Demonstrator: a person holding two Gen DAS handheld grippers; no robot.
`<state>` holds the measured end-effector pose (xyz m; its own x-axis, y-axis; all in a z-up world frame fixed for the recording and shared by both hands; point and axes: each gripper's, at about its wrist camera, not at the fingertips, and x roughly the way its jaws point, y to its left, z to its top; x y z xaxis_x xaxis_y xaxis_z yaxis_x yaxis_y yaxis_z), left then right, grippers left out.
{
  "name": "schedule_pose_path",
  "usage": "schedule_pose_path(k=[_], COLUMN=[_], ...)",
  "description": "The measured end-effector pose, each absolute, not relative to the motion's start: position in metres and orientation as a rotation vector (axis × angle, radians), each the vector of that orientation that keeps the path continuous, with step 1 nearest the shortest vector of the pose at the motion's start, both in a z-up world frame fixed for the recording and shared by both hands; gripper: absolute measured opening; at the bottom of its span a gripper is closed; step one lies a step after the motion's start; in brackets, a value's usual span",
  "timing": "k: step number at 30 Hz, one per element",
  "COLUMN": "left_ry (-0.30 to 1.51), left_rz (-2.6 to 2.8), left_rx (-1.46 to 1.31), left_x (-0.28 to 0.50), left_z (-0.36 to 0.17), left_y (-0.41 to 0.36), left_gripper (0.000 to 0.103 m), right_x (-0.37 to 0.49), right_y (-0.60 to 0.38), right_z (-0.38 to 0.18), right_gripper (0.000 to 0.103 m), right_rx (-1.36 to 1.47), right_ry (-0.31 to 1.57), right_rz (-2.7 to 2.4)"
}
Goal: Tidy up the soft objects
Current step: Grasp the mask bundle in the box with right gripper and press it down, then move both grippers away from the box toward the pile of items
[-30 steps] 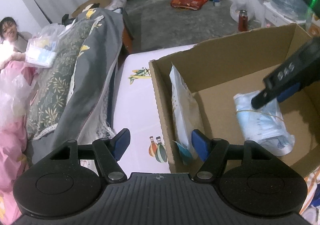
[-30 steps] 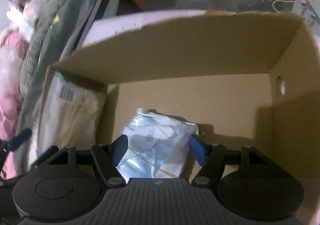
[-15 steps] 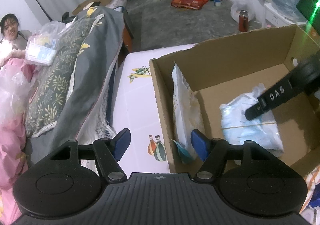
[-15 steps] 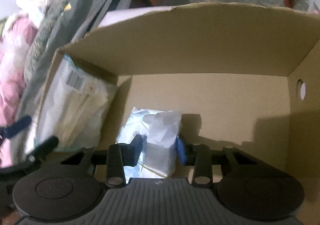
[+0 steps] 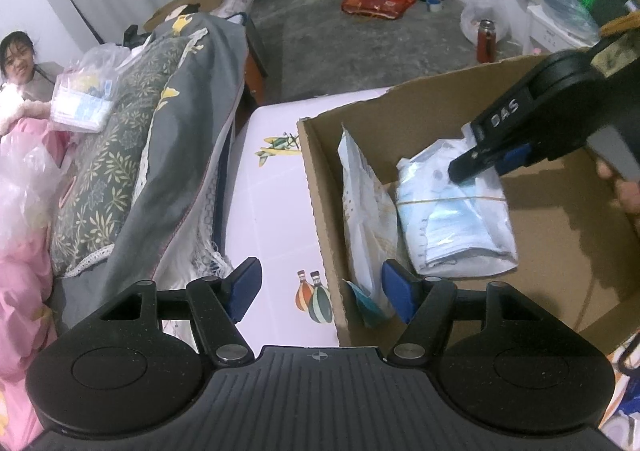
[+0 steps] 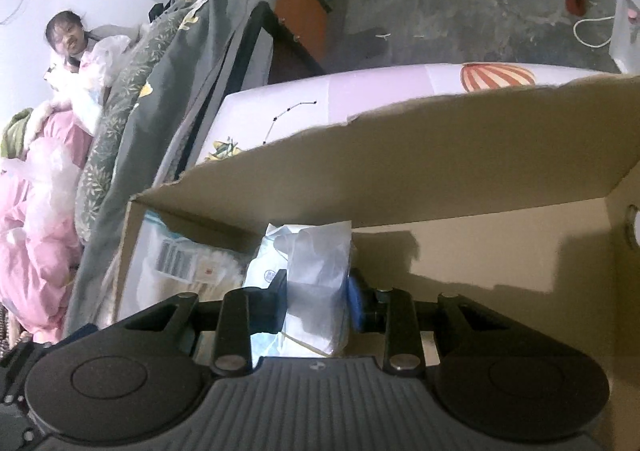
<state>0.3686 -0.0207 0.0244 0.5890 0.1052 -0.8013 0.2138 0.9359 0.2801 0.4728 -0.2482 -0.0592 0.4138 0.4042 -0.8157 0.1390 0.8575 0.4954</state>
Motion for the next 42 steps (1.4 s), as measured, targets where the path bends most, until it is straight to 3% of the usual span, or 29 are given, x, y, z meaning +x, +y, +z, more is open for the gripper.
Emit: schedule_pose_path(k=[10, 11, 12, 14, 20, 29, 37, 42], left_ry=[0.952, 0.952, 0.951, 0.946, 0.921, 0.879, 0.806, 0.722], left_rz=[-0.073, -0.075, -0.078, -0.080, -0.093, -0.102, -0.082, -0.063], left_rx=[0.362, 0.362, 0.360, 0.363, 0.341, 0.287, 0.249, 0.237], left_x=[0.369, 0.369, 0.368, 0.367, 0.364, 0.344, 0.285, 0.216], left_z=[0.025, 0.025, 0.025, 0.026, 0.035, 0.064, 0.118, 0.163], left_y=[-0.023, -0.023, -0.023, -0.024, -0.023, -0.025, -0.018, -0.011], left_gripper=[0.067, 0.068, 0.069, 0.069, 0.071, 0.071, 0.073, 0.081], right_x=[0.479, 0.481, 0.482, 0.477, 0.477, 0.451, 0.384, 0.308], right_y=[-0.239, -0.240, -0.241, -0.248, -0.259, -0.283, -0.296, -0.301], right_z=[-0.075, -0.076, -0.076, -0.073, -0.063, -0.019, 0.056, 0.115], right_gripper=[0.000, 0.008, 0.026, 0.038, 0.054, 0.056, 0.056, 0.057], right_rx=[0.519, 0.526, 0.535, 0.560, 0.618, 0.665, 0.664, 0.615], right_ry=[1.167, 1.173, 1.178, 1.160, 1.137, 1.044, 0.910, 0.791], right_rz=[0.172, 0.169, 0.171, 0.161, 0.163, 0.193, 0.270, 0.349])
